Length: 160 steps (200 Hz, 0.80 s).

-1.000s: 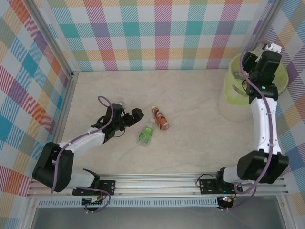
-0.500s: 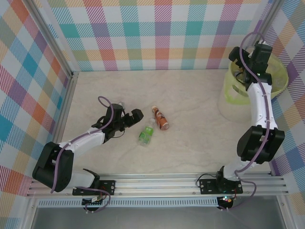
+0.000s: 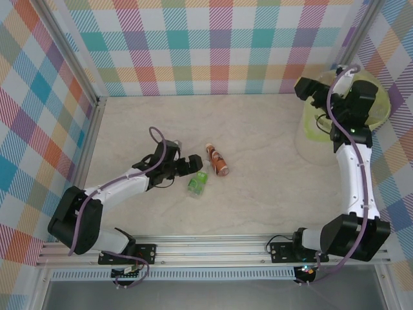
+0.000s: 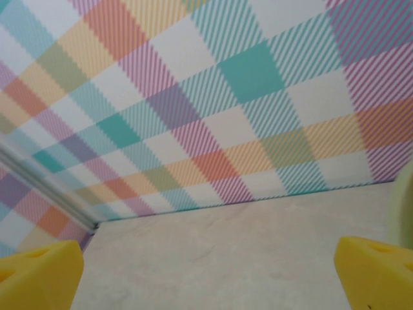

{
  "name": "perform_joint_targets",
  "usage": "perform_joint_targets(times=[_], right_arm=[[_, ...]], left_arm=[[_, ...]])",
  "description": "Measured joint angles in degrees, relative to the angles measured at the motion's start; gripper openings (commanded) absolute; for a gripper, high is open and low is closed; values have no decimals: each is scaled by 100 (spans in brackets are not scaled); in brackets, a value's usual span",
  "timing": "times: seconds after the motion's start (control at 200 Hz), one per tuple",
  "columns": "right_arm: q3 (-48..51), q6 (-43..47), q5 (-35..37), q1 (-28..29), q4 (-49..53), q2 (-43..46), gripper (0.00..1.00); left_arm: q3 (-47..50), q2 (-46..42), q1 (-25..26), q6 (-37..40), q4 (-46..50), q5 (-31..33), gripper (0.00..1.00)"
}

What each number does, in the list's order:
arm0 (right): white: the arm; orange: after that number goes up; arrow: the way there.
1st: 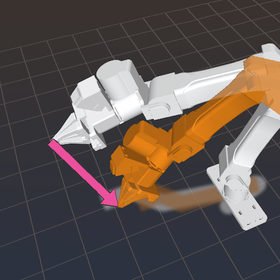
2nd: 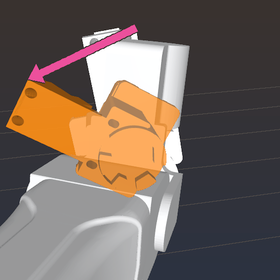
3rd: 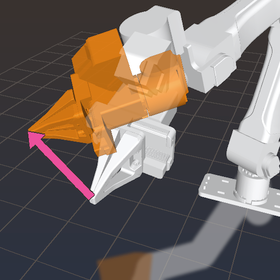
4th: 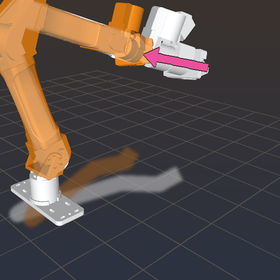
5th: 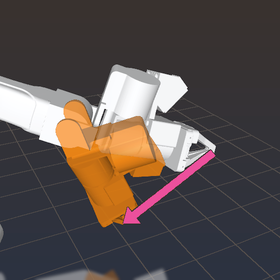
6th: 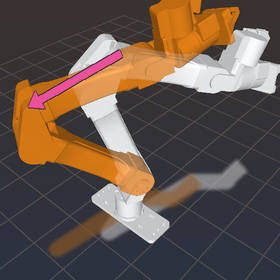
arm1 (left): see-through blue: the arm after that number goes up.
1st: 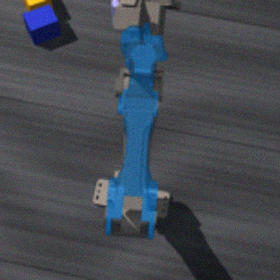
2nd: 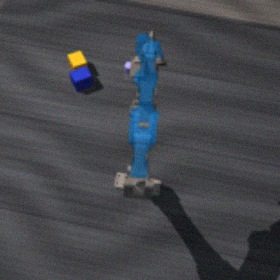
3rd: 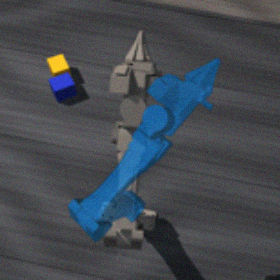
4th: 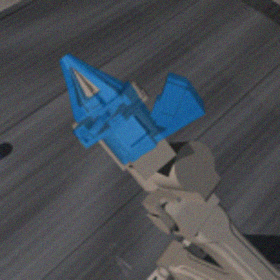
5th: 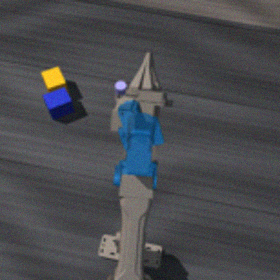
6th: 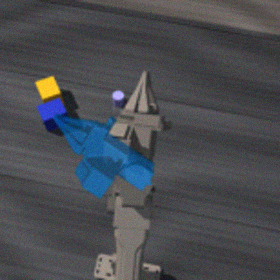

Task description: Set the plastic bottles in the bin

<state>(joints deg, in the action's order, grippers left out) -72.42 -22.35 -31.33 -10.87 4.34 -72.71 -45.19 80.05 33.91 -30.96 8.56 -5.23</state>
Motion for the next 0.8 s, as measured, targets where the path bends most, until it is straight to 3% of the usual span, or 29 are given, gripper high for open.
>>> perform_joint_targets(times=[0.21, 0.515, 0.8], right_arm=[[621, -74, -522, 269, -144, 264, 100], [1130, -737, -706, 691, -590, 487, 100], [1244, -1027, -664, 809, -645, 452, 100]], left_arm=[[-2, -118, 778, 457, 769, 693, 100], [205, -15, 1423, 688, 719, 1458, 100], [354, 546, 1587, 1235, 361, 1893, 81]])
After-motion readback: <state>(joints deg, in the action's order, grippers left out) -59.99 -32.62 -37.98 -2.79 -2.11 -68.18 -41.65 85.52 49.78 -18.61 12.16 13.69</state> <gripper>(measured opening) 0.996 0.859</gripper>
